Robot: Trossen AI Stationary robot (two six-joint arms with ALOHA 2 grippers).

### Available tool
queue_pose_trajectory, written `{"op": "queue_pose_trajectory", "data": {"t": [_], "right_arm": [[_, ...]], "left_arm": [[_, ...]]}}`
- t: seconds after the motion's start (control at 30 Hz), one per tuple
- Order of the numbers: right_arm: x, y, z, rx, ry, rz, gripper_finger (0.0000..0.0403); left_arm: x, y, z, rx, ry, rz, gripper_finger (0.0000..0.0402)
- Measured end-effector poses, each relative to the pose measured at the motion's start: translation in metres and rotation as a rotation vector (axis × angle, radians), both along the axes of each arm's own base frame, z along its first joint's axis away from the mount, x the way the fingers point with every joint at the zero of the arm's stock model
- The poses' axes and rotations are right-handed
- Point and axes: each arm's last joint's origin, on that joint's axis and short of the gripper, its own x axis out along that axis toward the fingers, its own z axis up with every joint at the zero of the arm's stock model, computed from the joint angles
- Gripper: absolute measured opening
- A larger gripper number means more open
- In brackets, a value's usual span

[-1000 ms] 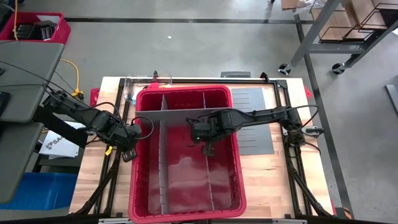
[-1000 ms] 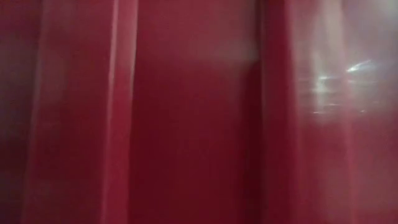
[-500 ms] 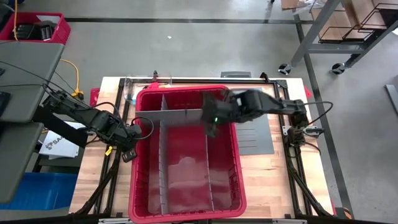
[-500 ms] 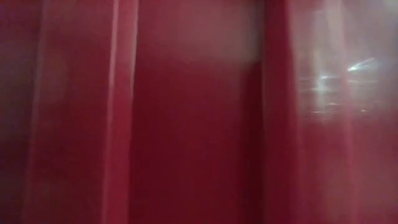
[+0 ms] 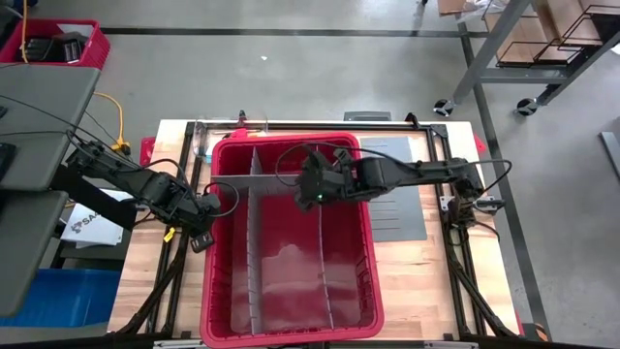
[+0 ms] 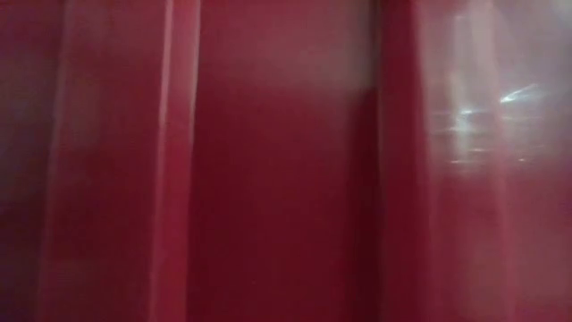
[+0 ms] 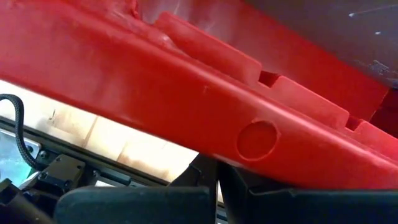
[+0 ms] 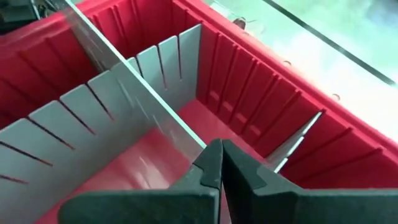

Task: Sort blocks
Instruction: Assemble the bin divider into the red bin

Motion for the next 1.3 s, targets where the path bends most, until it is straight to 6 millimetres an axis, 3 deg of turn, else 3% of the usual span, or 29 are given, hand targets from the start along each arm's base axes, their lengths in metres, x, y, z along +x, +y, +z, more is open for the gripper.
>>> {"op": "queue_pose_trajectory", "data": {"t": [0.27, 0.4, 0.53, 0.6, 0.7, 0.9, 1.1, 1.17, 1.3], "right_arm": [[0.0, 0.0, -0.007, 0.023, 0.02, -0.008, 0.0], [-0.004, -0.001, 0.012, 0.003, 0.001, 0.027, 0.0], [-0.018, -0.004, 0.052, -0.023, -0.079, 0.065, 0.0], [-0.025, -0.004, 0.065, -0.023, -0.093, 0.07, 0.0], [-0.029, -0.004, 0.07, -0.005, -0.06, 0.097, 0.0], [-0.035, 0.007, 0.081, 0.127, -0.057, 0.37, 0.0], [-0.04, 0.02, 0.072, 0.145, 0.034, 0.403, 0.0], [-0.042, 0.022, 0.072, 0.144, 0.04, 0.407, 0.0], [-0.042, 0.023, 0.072, 0.144, 0.041, 0.409, 0.0]], "left_arm": [[0.001, 0.0, 0.0, -0.005, -0.011, -0.003, 0.0], [0.001, -0.001, 0.0, -0.016, -0.014, -0.004, 0.0], [0.0, -0.001, 0.004, -0.037, -0.022, 0.0, 0.0], [-0.001, -0.001, 0.014, -0.067, -0.057, -0.001, 0.0], [-0.005, 0.0, 0.036, -0.107, -0.118, -0.008, 0.0], [-0.012, 0.004, 0.074, -0.145, -0.206, -0.002, 0.0], [0.014, -0.005, 0.115, -0.213, -0.47, -0.024, 0.0], [0.026, -0.005, 0.108, -0.093, -0.389, -0.04, 0.0], [0.053, -0.004, 0.076, 0.191, -0.111, -0.07, 0.0]]}}
